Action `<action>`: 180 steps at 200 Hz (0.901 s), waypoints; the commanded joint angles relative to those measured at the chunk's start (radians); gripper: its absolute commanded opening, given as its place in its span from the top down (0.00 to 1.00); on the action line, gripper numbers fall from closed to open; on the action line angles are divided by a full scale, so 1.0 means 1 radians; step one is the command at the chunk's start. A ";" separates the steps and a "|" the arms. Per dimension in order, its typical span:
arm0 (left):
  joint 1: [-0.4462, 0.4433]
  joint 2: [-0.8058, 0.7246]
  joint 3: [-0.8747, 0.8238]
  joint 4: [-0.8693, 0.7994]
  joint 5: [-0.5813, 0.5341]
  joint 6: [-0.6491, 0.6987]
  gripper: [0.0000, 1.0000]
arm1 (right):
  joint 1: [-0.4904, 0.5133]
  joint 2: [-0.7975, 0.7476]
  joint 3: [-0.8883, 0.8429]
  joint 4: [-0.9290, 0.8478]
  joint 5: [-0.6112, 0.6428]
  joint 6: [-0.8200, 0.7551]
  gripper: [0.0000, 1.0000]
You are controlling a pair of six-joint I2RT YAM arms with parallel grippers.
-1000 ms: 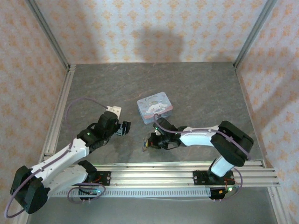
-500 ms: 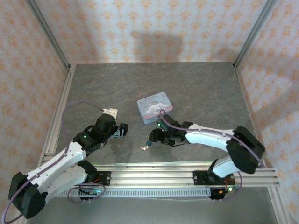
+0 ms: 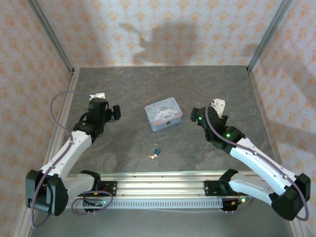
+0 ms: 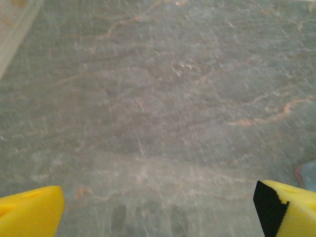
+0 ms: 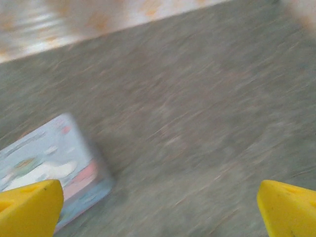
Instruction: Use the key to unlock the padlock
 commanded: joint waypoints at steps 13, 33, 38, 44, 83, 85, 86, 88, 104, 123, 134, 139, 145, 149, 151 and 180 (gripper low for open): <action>0.034 -0.001 -0.139 0.277 -0.062 0.198 0.00 | -0.176 -0.022 -0.183 0.352 0.139 -0.318 0.01; 0.073 -0.008 -0.230 0.414 -0.058 0.191 0.00 | -0.304 -0.014 -0.297 0.502 0.090 -0.295 0.01; 0.086 -0.006 -0.252 0.457 -0.043 0.181 0.00 | -0.327 -0.016 -0.334 0.569 0.080 -0.292 0.01; 0.101 -0.001 -0.278 0.507 -0.024 0.165 0.00 | -0.350 -0.022 -0.389 0.652 0.067 -0.288 0.01; 0.122 0.115 -0.341 0.776 0.004 0.164 0.00 | -0.442 0.030 -0.587 1.079 -0.015 -0.343 0.01; 0.122 0.124 -0.342 0.789 0.004 0.170 0.00 | -0.445 0.040 -0.589 1.094 -0.019 -0.349 0.01; 0.122 0.128 -0.342 0.793 0.003 0.173 0.00 | -0.447 0.045 -0.589 1.100 -0.022 -0.352 0.01; 0.122 0.136 -0.340 0.796 0.003 0.177 0.00 | -0.451 0.055 -0.592 1.113 -0.028 -0.357 0.01; 0.123 0.206 -0.326 0.845 -0.007 0.189 0.00 | -0.479 0.144 -0.602 1.215 -0.084 -0.382 0.01; 0.124 0.319 -0.320 0.921 0.006 0.197 0.00 | -0.497 0.259 -0.590 1.313 -0.137 -0.366 0.01; 0.124 0.386 -0.310 0.953 0.029 0.207 0.00 | -0.497 0.323 -0.568 1.345 -0.153 -0.391 0.01; 0.124 0.400 -0.315 0.978 0.032 0.210 0.00 | -0.501 0.349 -0.558 1.355 -0.156 -0.395 0.01; 0.124 0.388 -0.311 0.949 0.024 0.202 0.00 | -0.504 0.385 -0.549 1.382 -0.150 -0.400 0.01; 0.124 0.392 -0.310 0.953 0.018 0.201 0.00 | -0.507 0.410 -0.540 1.396 -0.153 -0.400 0.01; 0.124 0.394 -0.312 0.964 0.016 0.202 0.00 | -0.509 0.422 -0.534 1.391 -0.154 -0.396 0.01; 0.124 0.393 -0.313 0.962 0.022 0.204 0.00 | -0.520 0.606 -0.467 1.452 -0.188 -0.414 0.01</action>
